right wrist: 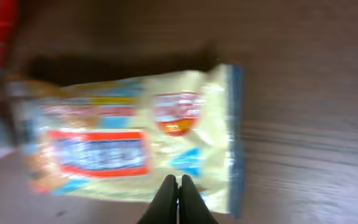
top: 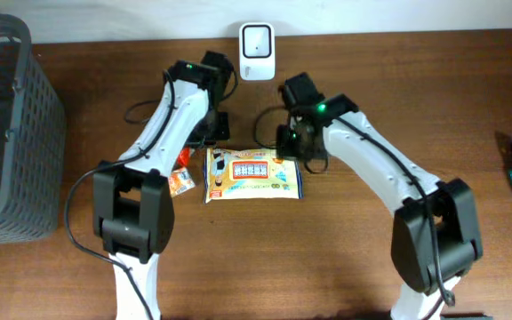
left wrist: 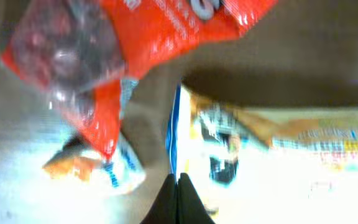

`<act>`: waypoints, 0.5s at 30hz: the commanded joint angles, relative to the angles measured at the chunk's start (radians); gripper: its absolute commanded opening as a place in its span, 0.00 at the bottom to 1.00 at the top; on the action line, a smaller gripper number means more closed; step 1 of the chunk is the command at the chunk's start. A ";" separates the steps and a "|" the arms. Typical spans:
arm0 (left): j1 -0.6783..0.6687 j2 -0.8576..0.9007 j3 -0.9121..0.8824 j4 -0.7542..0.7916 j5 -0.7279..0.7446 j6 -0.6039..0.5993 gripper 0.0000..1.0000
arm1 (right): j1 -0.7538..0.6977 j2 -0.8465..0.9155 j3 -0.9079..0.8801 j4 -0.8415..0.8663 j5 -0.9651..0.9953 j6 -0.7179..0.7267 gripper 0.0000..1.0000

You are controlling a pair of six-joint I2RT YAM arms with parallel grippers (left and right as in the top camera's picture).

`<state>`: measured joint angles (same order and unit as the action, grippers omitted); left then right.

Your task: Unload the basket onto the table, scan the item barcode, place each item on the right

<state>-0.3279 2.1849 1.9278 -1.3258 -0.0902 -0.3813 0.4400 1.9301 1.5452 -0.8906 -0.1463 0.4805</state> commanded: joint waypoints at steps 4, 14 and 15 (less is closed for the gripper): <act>-0.003 -0.023 -0.339 0.190 0.214 0.012 0.00 | 0.001 0.119 -0.037 0.043 -0.182 0.056 0.04; 0.043 -0.089 0.014 -0.060 -0.042 -0.018 0.00 | -0.010 0.080 0.083 -0.219 0.166 0.001 0.04; 0.051 -0.097 0.071 -0.070 -0.042 -0.018 0.00 | -0.005 0.070 0.183 -0.250 0.128 -0.161 0.05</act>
<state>-0.2901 2.1468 1.8725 -1.3773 -0.1062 -0.3866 0.4335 2.0682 1.5604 -1.1069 -0.0441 0.5327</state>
